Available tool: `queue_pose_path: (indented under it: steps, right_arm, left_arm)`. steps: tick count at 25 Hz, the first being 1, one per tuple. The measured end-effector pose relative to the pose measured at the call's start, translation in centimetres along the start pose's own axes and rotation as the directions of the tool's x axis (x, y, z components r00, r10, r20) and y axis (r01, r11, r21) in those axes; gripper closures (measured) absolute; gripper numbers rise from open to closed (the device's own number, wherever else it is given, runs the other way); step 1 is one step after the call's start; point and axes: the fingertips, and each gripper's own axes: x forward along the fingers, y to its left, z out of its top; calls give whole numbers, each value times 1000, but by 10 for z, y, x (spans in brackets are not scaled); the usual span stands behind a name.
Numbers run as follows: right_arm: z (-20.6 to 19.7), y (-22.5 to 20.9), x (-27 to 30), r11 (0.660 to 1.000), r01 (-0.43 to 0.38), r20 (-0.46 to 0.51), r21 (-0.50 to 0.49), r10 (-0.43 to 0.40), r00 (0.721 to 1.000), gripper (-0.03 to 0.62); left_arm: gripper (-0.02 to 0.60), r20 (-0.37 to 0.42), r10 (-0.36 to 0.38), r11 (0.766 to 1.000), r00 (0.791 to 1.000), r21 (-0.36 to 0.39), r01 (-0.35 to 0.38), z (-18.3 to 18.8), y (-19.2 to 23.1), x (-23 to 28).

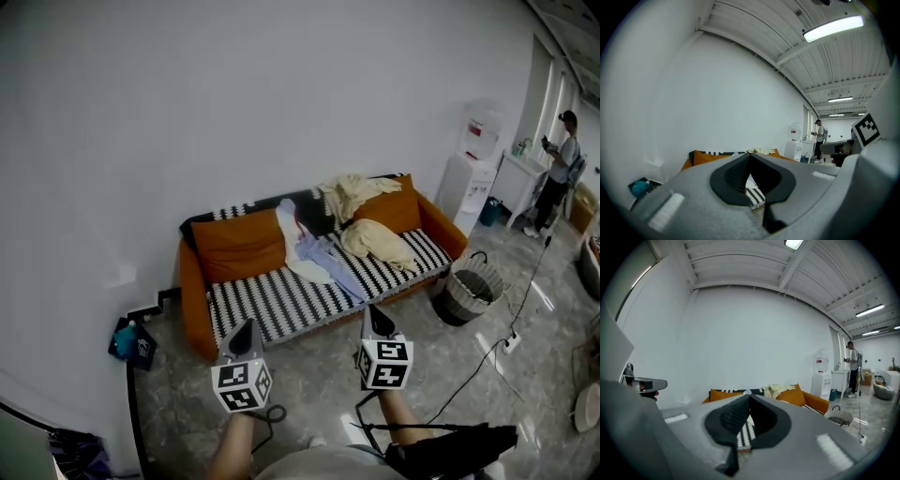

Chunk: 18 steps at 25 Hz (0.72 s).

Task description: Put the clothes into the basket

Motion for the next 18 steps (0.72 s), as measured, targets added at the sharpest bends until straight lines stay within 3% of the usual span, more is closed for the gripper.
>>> queue_pose_path:
  steps: [9,18]
  right_arm:
    - [0,-60,70,999,10,-29,40,-9,1000,592]
    - [-22,-99,130,995,31,-107,98,-21,994,592]
  left_arm:
    - [578,-23,33,999,999,20,-32,0,-15,87]
    - [578,-85,-10,999,996,44,14,-13,-27,167]
